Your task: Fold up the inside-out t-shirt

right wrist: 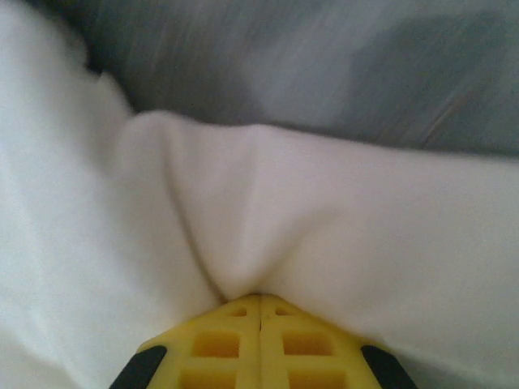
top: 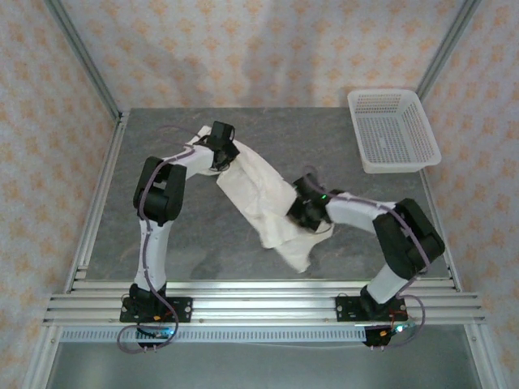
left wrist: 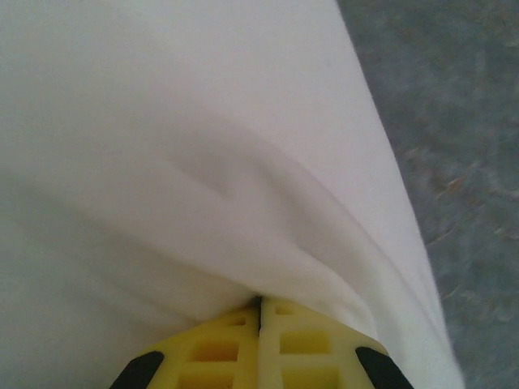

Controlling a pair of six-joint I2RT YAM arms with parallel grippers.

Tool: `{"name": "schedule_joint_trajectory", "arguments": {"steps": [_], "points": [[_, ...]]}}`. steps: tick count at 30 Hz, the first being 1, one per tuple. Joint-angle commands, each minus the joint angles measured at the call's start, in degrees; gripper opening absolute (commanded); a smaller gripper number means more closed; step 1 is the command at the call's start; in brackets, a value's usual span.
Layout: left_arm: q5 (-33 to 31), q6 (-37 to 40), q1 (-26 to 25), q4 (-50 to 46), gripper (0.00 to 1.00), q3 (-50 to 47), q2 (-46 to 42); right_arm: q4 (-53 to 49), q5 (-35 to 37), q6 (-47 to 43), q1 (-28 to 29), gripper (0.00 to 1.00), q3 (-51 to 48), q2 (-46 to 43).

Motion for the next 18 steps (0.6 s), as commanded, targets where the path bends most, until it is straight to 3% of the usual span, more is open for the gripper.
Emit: {"name": "schedule_joint_trajectory", "arguments": {"steps": [1, 4, 7, 13, 18], "points": [[7.6, 5.2, -0.3, 4.4, 0.00, 2.6, 4.7, 1.0, 2.3, 8.0, 9.4, 0.00, -0.7, 1.6], [14.4, 7.8, -0.5, 8.4, 0.00, 6.9, 6.2, -1.5, 1.9, 6.2, 14.3, 0.00, 5.8, 7.0], [15.8, 11.3, -0.7, 8.1, 0.00, 8.4, 4.3, -2.3, 1.7, 4.5, 16.2, 0.00, 10.3, 8.5], [17.0, 16.7, 1.4, 10.1, 0.01, -0.3, -10.5, -10.1, 8.5, -0.7, 14.5, 0.00, 14.6, -2.9], [15.5, 17.6, 3.7, 6.7, 0.24, -12.8, -31.6, -15.8, 17.2, -1.3, 11.0, 0.04, 5.4, -15.9]]}}
